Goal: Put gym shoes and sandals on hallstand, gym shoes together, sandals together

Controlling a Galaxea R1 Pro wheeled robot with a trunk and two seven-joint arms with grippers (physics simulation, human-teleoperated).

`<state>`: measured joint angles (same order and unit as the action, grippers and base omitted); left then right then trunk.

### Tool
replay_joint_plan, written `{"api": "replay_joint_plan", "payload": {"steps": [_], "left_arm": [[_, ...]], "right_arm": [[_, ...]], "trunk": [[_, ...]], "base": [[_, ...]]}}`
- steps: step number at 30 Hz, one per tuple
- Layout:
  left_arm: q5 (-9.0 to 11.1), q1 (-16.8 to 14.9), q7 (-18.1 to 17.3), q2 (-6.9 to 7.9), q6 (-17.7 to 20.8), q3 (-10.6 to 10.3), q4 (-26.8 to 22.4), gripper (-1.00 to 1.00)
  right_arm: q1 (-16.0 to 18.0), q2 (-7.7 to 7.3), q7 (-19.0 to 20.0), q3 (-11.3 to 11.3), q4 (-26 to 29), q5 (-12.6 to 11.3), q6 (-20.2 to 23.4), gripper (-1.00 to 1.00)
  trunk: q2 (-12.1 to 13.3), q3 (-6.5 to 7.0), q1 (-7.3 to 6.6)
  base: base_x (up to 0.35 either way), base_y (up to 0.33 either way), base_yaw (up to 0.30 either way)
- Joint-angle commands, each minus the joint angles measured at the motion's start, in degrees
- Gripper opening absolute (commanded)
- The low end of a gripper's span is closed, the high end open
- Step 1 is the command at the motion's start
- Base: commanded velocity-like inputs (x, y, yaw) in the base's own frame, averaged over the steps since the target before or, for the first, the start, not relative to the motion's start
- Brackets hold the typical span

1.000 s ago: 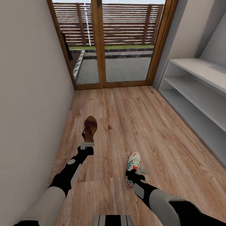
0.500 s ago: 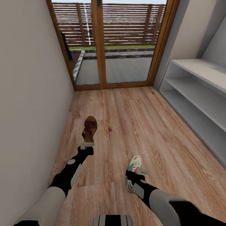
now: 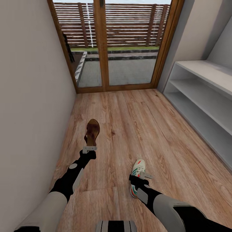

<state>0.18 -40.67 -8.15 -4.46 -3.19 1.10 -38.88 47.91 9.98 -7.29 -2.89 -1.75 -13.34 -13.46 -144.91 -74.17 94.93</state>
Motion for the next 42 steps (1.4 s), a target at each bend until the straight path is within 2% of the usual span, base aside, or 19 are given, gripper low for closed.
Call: {"api": "replay_joint_plan", "payload": {"steps": [1, 34, 37, 42], "left_arm": [[-0.18, -0.03, -0.29, -0.02, -0.15, 0.13, 0.03, -1.00], [-0.10, -0.03, -0.29, -0.02, -0.09, 0.04, -0.06, -1.00], [-0.11, -0.03, -0.29, -0.02, -0.09, 0.04, -0.06, -1.00], [-0.10, -0.03, -0.29, -0.02, -0.08, 0.04, -0.05, -1.00]], "right_arm": [[0.08, 0.01, -0.01, -0.27, -0.19, -0.10, -0.43, 1.00], [0.08, -0.43, -0.11, -0.45, 0.02, -0.17, -0.77, 1.00], [0.08, -0.46, -0.10, -0.45, 0.03, -0.18, -0.79, 1.00], [0.08, -0.48, -0.13, -0.45, 0.02, -0.19, -0.85, 1.00]], "trunk": [[-0.02, -0.04, -0.01], [-0.02, -0.04, -0.01], [-0.06, -0.70, 0.07], [-0.07, -0.93, 0.09]], "base": [[0.000, 0.000, 0.000], [0.000, 0.000, 0.000], [0.000, 0.000, 0.000], [0.000, 0.000, 0.000]]}}
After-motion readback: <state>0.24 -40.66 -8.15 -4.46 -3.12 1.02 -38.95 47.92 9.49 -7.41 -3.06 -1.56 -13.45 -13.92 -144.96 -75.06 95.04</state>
